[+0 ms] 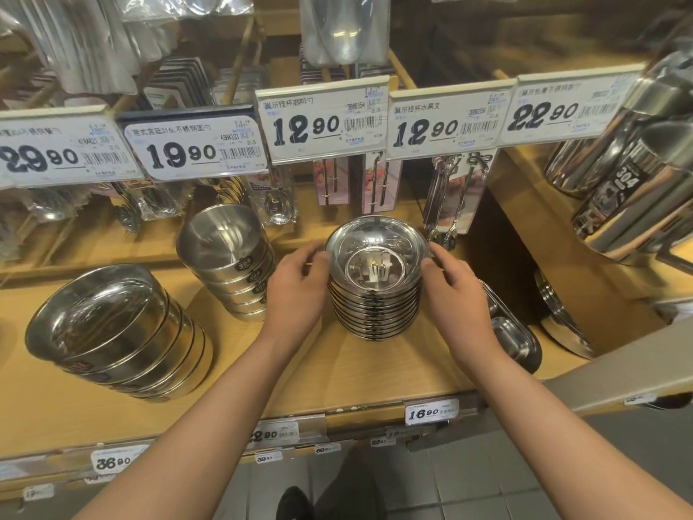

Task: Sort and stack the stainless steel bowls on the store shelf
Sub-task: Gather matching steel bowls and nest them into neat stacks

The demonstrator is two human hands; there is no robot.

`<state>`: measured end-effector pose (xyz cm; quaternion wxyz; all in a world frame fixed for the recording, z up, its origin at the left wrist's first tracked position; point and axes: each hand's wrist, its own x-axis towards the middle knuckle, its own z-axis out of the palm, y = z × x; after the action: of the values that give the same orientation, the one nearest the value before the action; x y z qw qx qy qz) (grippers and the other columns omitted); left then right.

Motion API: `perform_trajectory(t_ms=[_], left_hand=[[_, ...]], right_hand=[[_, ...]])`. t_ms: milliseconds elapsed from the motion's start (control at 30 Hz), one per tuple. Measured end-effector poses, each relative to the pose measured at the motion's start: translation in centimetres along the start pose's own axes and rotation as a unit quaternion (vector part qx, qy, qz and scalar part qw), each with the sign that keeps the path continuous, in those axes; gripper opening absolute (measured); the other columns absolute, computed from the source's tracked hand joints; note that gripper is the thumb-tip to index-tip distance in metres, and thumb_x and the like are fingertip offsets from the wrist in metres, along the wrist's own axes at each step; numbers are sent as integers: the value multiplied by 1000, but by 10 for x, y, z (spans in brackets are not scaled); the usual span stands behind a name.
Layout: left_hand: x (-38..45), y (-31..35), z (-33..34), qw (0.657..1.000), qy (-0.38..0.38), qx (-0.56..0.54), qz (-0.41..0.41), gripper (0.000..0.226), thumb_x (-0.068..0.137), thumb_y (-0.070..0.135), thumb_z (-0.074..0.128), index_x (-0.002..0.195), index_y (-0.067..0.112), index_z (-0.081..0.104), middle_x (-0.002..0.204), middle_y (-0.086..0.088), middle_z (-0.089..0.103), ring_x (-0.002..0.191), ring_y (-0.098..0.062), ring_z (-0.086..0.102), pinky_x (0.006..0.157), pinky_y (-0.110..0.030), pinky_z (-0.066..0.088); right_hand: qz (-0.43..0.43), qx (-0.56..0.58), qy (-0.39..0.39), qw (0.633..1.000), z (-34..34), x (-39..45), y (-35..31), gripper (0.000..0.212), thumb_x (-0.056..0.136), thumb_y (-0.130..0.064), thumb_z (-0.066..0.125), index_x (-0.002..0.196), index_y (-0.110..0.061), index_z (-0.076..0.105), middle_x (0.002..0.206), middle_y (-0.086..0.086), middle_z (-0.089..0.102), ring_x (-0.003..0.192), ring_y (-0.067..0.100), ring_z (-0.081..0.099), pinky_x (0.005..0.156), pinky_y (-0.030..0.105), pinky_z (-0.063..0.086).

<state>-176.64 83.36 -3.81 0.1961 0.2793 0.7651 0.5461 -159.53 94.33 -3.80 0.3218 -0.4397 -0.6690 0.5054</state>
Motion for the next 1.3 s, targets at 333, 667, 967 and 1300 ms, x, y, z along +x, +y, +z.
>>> perform_trajectory(t_ms=[333,667,967,1300], left_hand=[[-29,-38,5,987,-91,-129,-43,44,104,18,52,145,35,51,134,23,63,124,0,58,114,-51,42],[-30,-67,22,966,-154,-183,-95,66,98,-7,49,145,38,45,139,18,62,134,-11,54,116,-52,38],[-21,-72,31,967,-165,-174,-81,72,97,-9,50,152,35,39,141,8,62,135,-12,53,117,-52,38],[-16,-73,33,976,-174,-127,-26,77,91,-10,62,150,34,39,140,18,60,134,-4,52,116,-36,38]], right_hand=[[87,93,-77,989,4,-14,45,57,96,-50,47,151,-38,42,153,-14,47,142,8,41,121,46,31],[118,223,-142,957,15,-19,81,47,104,-29,52,149,-38,43,143,-9,59,133,14,55,112,46,44],[42,155,-138,977,11,-15,84,65,94,-26,64,151,-40,39,139,-20,60,133,2,52,112,34,39],[30,130,-141,981,9,-9,82,79,91,0,69,155,-30,35,139,-21,59,131,-1,52,100,13,47]])
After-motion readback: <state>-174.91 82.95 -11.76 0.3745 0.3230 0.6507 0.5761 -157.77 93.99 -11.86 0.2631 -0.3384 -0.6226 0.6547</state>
